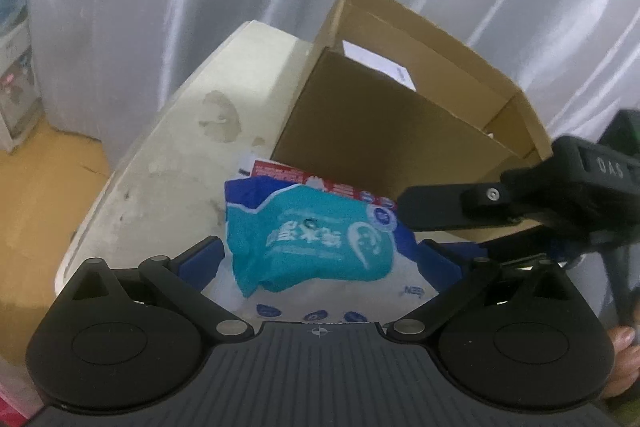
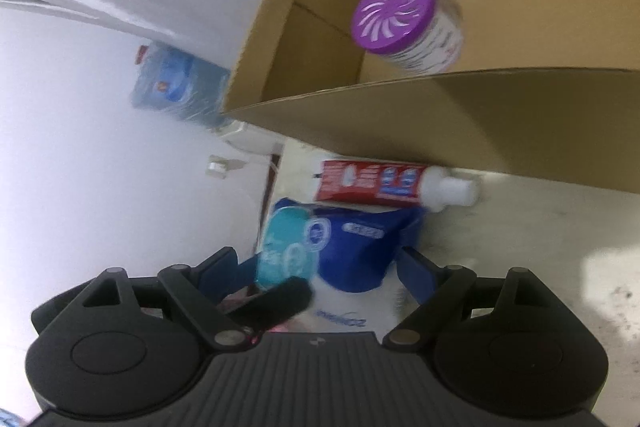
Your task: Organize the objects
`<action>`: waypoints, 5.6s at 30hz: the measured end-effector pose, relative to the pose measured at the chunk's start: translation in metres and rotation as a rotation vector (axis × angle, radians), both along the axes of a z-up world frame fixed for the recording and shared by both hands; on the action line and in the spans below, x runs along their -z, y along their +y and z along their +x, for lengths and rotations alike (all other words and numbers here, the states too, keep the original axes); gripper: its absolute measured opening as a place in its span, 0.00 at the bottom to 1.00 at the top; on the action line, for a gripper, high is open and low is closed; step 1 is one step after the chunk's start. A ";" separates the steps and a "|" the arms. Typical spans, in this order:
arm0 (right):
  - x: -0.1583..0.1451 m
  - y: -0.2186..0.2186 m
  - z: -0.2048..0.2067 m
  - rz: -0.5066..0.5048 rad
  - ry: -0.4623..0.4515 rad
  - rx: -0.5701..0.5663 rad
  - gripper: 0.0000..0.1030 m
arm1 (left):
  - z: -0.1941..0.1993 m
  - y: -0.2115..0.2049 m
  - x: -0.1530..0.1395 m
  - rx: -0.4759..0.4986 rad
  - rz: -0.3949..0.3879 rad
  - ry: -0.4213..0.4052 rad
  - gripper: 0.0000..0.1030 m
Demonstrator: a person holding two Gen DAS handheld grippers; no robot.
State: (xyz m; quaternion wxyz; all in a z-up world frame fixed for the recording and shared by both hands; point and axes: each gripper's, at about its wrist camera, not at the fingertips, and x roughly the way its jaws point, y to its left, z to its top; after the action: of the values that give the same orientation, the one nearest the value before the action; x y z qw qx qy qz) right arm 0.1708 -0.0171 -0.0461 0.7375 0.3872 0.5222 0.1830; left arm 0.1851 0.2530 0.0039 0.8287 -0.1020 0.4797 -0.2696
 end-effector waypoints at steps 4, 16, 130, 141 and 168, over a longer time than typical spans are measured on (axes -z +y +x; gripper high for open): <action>-0.004 0.001 -0.001 0.004 0.003 -0.022 0.88 | -0.008 -0.004 -0.006 0.006 -0.019 0.005 1.00; -0.011 -0.024 -0.032 -0.030 -0.002 -0.041 0.88 | -0.055 -0.043 -0.017 0.058 0.002 0.010 1.00; -0.011 -0.074 -0.120 -0.138 -0.178 0.068 0.96 | -0.138 -0.143 0.008 0.281 0.149 -0.096 0.93; -0.002 -0.092 -0.126 -0.129 -0.152 0.111 1.00 | -0.132 -0.145 0.019 0.268 0.196 -0.130 0.94; 0.012 -0.109 -0.131 -0.043 -0.180 0.115 1.00 | -0.107 -0.120 0.033 0.256 0.044 -0.100 1.00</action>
State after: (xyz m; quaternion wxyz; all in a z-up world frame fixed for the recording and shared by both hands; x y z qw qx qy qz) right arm 0.0395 -0.1263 -0.0577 0.7987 0.3827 0.4347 0.1633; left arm 0.0783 0.1330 -0.0291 0.8125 -0.0081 0.4528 -0.3670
